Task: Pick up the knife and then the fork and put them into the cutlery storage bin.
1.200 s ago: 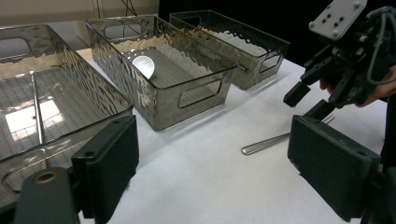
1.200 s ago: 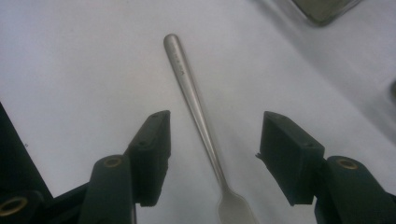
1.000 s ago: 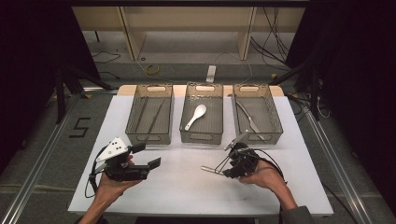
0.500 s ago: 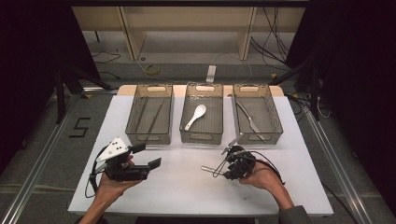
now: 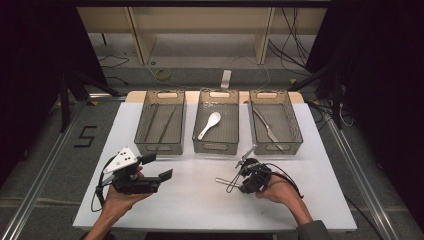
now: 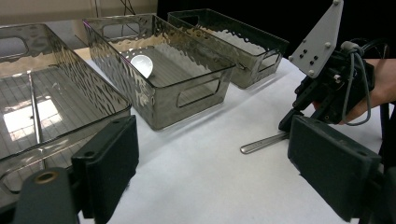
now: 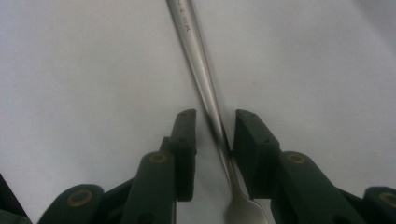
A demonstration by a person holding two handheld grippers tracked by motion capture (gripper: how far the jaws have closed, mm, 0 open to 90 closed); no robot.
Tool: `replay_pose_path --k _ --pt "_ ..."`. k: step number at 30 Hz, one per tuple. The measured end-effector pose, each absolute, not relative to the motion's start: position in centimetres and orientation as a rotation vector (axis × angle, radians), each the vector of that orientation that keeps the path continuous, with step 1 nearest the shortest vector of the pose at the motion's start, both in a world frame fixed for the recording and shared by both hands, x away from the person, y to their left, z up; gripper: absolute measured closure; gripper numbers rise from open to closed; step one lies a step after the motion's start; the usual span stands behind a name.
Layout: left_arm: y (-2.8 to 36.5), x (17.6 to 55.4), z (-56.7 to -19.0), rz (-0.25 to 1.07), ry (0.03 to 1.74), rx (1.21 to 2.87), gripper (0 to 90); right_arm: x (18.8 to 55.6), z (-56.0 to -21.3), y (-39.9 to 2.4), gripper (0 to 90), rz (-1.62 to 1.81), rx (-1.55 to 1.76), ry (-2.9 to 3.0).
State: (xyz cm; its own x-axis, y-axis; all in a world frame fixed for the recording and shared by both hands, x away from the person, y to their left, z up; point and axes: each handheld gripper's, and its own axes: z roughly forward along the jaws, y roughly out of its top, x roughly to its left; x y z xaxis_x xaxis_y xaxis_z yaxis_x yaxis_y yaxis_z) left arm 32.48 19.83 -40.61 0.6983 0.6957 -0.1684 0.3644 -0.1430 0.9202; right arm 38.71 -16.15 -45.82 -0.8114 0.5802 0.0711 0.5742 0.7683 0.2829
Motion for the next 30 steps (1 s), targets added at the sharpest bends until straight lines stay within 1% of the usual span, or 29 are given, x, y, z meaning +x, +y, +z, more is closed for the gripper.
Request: replay_pose_path --k 13,26,30 --pt "19.83 32.46 -40.61 0.359 0.843 1.760 15.7 38.44 -45.86 -15.93 77.8 0.426 0.916 2.924" --pt "19.81 32.44 -40.60 0.360 0.844 1.762 15.8 38.14 -45.77 -15.33 79.5 0.368 0.882 2.918" --pt "19.78 32.43 -40.60 0.359 0.844 1.762 15.8 38.18 -45.78 -15.23 81.6 0.358 0.868 2.924"
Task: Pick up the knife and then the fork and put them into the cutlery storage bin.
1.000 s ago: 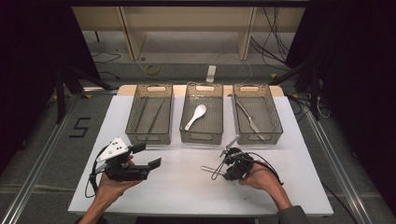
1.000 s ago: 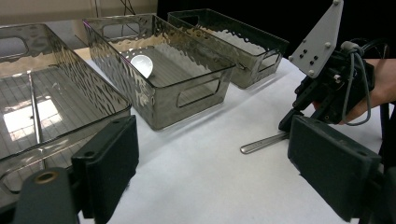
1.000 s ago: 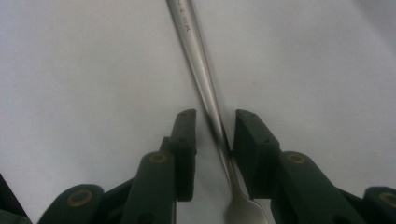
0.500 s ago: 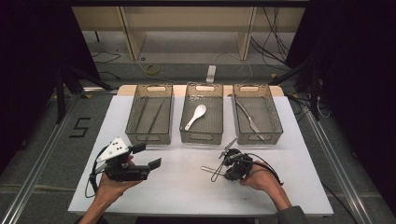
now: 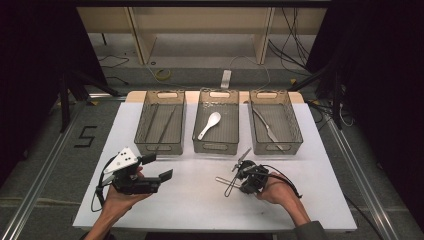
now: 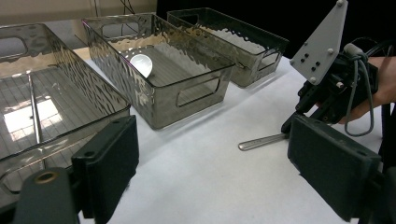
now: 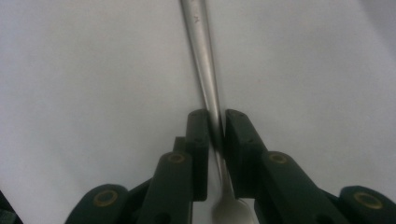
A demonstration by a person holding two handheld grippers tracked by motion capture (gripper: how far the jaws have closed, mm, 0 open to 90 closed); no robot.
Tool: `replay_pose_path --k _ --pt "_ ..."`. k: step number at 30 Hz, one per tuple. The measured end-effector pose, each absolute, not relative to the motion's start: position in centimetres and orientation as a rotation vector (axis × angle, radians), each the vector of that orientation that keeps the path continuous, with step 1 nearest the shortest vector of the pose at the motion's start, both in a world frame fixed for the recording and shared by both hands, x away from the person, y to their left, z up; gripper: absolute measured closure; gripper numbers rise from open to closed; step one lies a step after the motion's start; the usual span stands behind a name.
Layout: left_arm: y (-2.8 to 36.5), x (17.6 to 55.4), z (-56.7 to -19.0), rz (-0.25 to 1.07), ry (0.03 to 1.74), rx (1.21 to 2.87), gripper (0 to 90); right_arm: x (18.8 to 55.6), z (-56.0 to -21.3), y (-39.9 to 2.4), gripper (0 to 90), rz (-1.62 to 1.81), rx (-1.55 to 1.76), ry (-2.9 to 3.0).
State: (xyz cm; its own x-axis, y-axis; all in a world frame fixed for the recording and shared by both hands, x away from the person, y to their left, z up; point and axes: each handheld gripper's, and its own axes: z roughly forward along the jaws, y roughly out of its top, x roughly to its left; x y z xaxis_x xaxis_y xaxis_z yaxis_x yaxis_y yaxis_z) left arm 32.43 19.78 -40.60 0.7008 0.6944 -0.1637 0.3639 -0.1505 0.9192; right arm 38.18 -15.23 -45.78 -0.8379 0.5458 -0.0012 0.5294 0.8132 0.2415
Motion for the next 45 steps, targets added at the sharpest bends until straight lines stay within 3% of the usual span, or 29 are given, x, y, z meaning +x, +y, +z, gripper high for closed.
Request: replay_pose_path --k 32,45 --pt "19.8 32.4 -40.6 0.363 0.844 1.763 16.2 38.7 -44.6 -17.0 84.8 0.483 0.965 2.886" --pt "20.0 32.5 -40.5 0.367 0.850 1.752 16.2 39.1 -41.9 -19.7 84.8 0.627 1.043 2.796"
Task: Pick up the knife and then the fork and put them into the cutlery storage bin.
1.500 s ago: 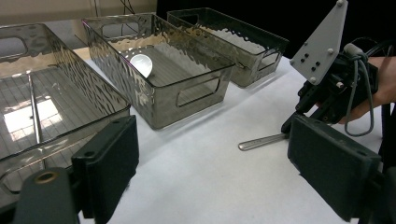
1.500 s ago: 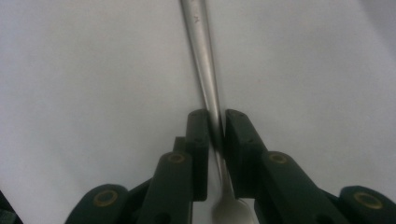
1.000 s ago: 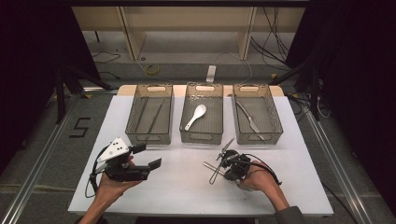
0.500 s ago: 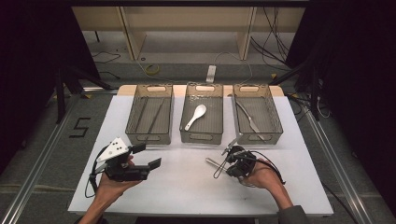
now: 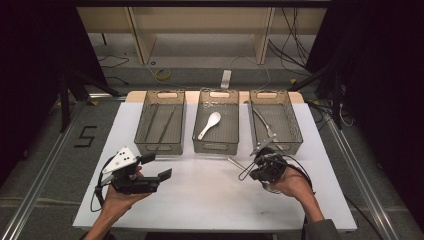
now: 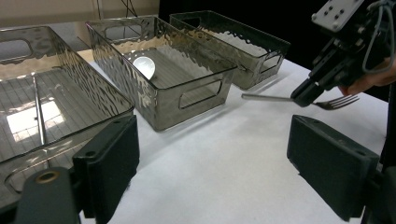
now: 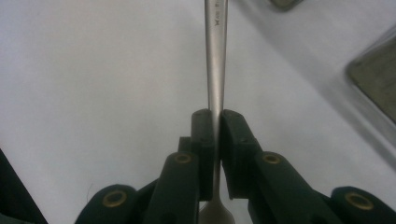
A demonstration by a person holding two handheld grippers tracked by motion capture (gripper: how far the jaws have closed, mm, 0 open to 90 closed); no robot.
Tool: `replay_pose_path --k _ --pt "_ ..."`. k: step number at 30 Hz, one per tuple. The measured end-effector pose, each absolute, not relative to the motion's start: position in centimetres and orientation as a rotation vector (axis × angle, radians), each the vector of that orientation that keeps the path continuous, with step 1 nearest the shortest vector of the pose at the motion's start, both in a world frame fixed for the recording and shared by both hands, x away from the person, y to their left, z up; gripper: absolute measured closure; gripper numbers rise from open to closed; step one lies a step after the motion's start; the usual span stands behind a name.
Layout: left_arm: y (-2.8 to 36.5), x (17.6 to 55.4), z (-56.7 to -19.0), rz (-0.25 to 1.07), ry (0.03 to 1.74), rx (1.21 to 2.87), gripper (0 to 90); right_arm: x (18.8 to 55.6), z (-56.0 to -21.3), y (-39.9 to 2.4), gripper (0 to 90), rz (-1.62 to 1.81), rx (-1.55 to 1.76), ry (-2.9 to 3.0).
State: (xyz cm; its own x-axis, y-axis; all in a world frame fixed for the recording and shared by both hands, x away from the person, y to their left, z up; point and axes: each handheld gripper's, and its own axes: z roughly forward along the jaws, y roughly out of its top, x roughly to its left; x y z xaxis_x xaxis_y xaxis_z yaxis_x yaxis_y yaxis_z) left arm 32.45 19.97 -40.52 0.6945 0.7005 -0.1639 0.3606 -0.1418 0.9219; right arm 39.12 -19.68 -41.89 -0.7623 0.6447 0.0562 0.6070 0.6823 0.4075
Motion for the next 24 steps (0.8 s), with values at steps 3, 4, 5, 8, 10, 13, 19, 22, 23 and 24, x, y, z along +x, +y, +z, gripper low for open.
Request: replay_pose_path --k 3,4,5,8,10,13,19,22,23,24 --pt "20.0 32.5 -40.5 0.370 0.850 1.750 16.2 39.3 -41.0 -20.3 84.8 0.666 1.059 2.768" --pt "20.0 32.4 -40.5 0.370 0.851 1.747 16.2 39.4 -40.7 -20.6 84.8 0.678 1.063 2.759" --pt "20.0 32.4 -40.5 0.370 0.851 1.746 16.1 39.6 -40.3 -20.8 84.8 0.692 1.069 2.744" --pt "20.0 32.5 -40.5 0.373 0.858 1.735 16.1 40.1 -39.3 -21.6 84.7 0.738 1.091 2.699" --pt "20.1 32.5 -40.5 0.374 0.860 1.731 16.0 40.4 -38.7 -22.0 84.8 0.756 1.105 2.675" --pt "20.1 32.5 -40.5 0.375 0.860 1.734 16.0 41.2 -38.2 -22.5 84.7 0.769 1.127 2.651" --pt "20.1 32.5 -40.5 0.378 0.861 1.733 16.0 42.9 -37.5 -23.4 84.7 0.785 1.183 2.600" --pt "20.1 32.5 -40.5 0.379 0.861 1.728 16.0 43.9 -37.0 -23.7 84.7 0.789 1.213 2.578" --pt "20.1 32.5 -40.5 0.381 0.861 1.727 16.0 44.2 -36.9 -23.8 84.7 0.791 1.220 2.565" --pt "20.1 32.5 -40.5 0.382 0.861 1.727 16.0 44.5 -36.7 -24.0 84.8 0.794 1.223 2.557"
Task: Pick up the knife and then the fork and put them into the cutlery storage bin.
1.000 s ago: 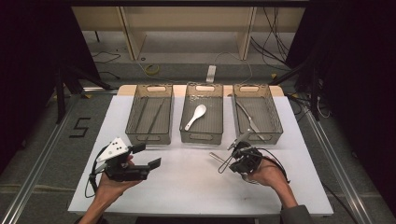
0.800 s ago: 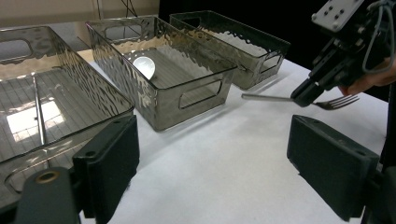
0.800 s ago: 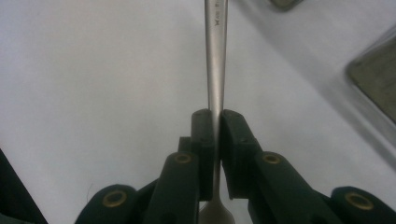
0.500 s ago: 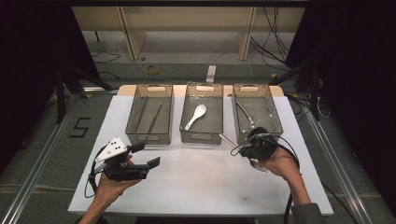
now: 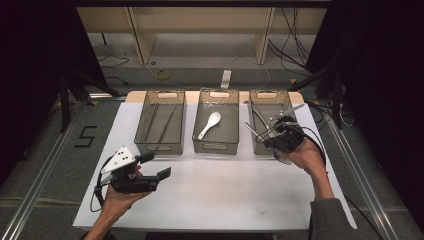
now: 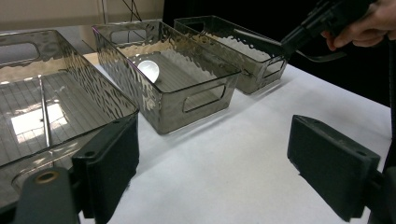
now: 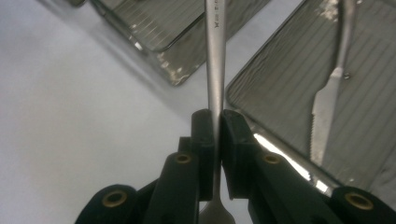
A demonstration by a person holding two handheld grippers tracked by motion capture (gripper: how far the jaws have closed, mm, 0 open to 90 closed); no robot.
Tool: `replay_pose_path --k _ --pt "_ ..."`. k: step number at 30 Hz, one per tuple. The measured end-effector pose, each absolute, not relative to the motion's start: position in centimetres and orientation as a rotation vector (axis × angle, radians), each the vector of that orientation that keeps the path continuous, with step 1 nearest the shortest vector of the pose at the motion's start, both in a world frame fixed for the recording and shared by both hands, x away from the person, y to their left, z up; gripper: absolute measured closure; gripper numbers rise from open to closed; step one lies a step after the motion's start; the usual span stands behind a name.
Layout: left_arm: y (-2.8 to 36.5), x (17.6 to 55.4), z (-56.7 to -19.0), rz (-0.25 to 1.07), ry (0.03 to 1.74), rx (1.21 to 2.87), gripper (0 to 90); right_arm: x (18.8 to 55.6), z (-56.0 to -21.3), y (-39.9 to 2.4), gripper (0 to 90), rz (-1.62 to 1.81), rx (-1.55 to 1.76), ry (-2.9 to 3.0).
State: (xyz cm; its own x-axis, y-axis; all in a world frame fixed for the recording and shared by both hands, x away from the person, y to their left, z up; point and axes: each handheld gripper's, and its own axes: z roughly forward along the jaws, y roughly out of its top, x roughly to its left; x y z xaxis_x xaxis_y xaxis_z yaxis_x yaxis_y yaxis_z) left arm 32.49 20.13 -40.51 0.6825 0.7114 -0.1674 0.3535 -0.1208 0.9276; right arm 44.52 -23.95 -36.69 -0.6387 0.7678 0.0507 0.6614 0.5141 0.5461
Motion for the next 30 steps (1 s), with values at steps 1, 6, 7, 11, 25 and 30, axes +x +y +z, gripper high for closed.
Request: replay_pose_path --k 1,6,7,11,25,30 --pt "20.1 32.5 -40.5 0.380 0.861 1.729 15.9 44.9 -36.5 -24.1 84.8 0.796 1.233 2.548" --pt "20.1 32.5 -40.5 0.381 0.861 1.722 15.9 46.5 -36.1 -24.5 84.7 0.797 1.290 2.508" --pt "20.1 32.5 -40.5 0.379 0.862 1.722 15.9 46.8 -36.1 -24.6 84.7 0.798 1.299 2.503" --pt "20.2 32.5 -40.5 0.376 0.862 1.721 15.9 48.0 -36.1 -24.8 84.7 0.803 1.342 2.476" --pt "20.1 32.5 -40.5 0.374 0.859 1.721 15.9 51.5 -36.5 -24.9 84.7 0.757 1.462 2.406" --pt "20.2 32.5 -40.4 0.373 0.859 1.717 15.9 52.3 -36.7 -24.9 84.7 0.733 1.494 2.385"
